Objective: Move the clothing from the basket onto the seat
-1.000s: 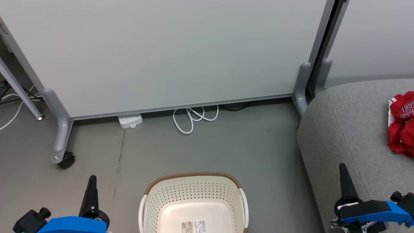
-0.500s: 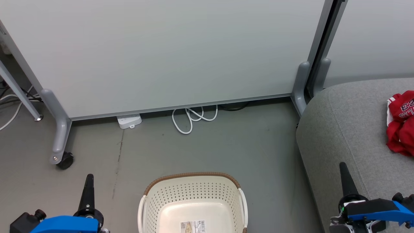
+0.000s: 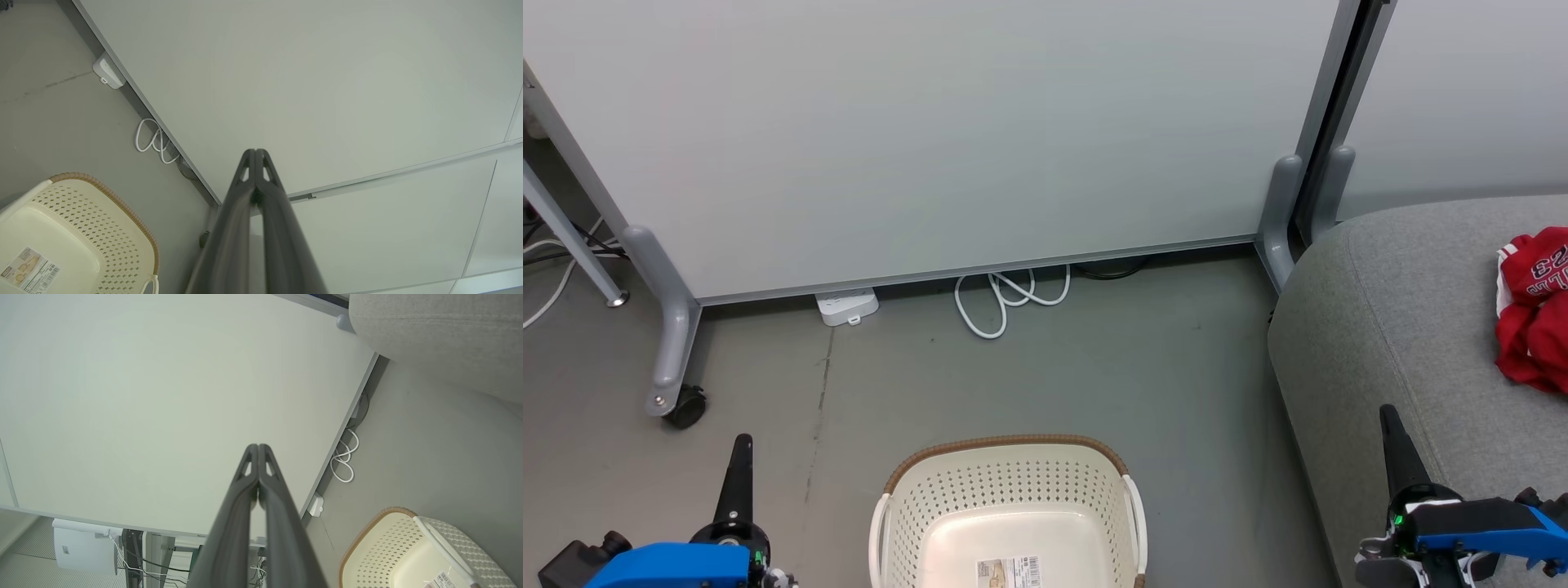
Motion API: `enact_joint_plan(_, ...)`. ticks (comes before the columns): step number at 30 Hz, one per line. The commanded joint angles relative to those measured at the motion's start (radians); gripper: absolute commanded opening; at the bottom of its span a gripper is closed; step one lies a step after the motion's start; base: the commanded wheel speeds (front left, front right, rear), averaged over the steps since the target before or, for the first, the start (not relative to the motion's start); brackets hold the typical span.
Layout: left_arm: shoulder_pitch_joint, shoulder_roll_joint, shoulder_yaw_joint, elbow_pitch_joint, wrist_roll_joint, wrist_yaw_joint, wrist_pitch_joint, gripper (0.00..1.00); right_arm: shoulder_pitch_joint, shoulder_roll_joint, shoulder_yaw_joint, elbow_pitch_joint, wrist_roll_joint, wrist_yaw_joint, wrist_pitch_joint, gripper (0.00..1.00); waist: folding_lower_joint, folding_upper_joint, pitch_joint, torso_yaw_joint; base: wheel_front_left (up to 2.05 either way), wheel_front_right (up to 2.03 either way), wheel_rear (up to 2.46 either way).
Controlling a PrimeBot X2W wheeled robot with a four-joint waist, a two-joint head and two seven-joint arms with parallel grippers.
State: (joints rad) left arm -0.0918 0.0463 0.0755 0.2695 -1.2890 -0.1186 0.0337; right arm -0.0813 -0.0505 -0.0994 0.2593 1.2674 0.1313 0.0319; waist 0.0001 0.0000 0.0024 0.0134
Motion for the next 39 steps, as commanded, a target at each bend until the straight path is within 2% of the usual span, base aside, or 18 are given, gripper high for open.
enact_joint_plan(1,-0.02,0.006,0.008,-0.011,-0.025,-0.008,0.007,0.0,-0.024,0.0,-0.003,-0.01,0.028,-0.001,0.007,0.0,0.0,0.0,0.0,-0.001,0.0,0.0,0.0)
enact_joint_plan(39,-0.022,0.006,0.04,-0.025,-0.308,-0.015,0.08,0.0,-0.031,0.0,-0.016,-0.016,0.329,-0.001,0.082,0.0,-0.0001,0.0,0.001,-0.012,0.0,0.0,0.0)
